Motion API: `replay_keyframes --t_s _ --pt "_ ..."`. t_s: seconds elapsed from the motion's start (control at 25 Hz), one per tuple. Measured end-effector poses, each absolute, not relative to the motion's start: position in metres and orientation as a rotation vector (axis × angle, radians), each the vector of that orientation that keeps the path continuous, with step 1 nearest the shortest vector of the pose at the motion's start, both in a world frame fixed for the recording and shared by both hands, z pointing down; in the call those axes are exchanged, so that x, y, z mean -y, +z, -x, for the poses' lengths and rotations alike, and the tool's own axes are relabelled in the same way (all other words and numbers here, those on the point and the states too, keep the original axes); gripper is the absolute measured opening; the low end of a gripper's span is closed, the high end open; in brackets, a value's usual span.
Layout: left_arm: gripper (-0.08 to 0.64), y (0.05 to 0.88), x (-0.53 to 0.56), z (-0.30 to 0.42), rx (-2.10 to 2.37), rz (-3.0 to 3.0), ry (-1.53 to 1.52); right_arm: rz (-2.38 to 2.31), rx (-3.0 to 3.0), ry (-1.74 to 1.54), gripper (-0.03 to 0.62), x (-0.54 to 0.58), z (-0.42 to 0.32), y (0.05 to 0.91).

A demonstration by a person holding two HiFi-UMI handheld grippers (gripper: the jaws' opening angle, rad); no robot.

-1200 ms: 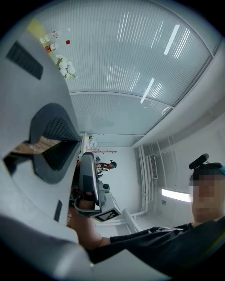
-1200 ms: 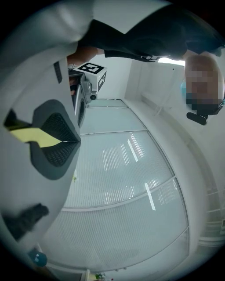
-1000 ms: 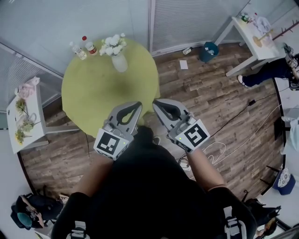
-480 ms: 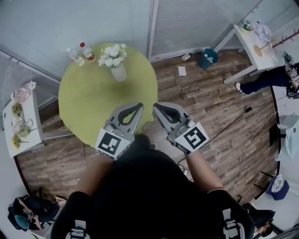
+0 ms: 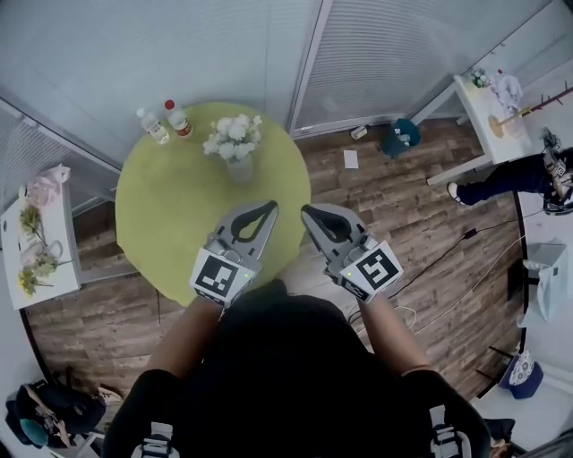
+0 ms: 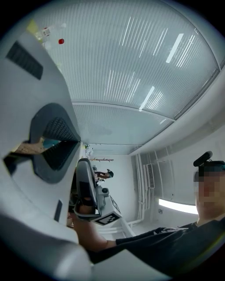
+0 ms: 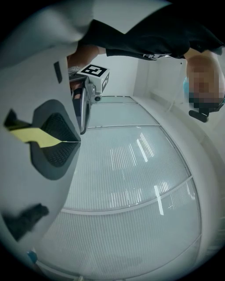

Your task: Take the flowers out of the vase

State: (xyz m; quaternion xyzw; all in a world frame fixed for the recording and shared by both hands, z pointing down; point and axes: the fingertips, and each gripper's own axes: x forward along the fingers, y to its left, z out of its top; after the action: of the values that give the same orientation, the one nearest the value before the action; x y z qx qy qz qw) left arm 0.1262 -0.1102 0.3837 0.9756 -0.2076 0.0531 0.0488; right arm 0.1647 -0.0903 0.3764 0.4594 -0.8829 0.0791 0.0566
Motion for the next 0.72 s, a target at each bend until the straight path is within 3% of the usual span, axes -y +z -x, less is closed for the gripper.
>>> replay_keyframes --t_s 0.72 --pt "0.012 0.379 0.195 -0.113 0.902 -2.91 0.097 -1.22 2.732 0.217 0.018 0.176 -0.16 0.388"
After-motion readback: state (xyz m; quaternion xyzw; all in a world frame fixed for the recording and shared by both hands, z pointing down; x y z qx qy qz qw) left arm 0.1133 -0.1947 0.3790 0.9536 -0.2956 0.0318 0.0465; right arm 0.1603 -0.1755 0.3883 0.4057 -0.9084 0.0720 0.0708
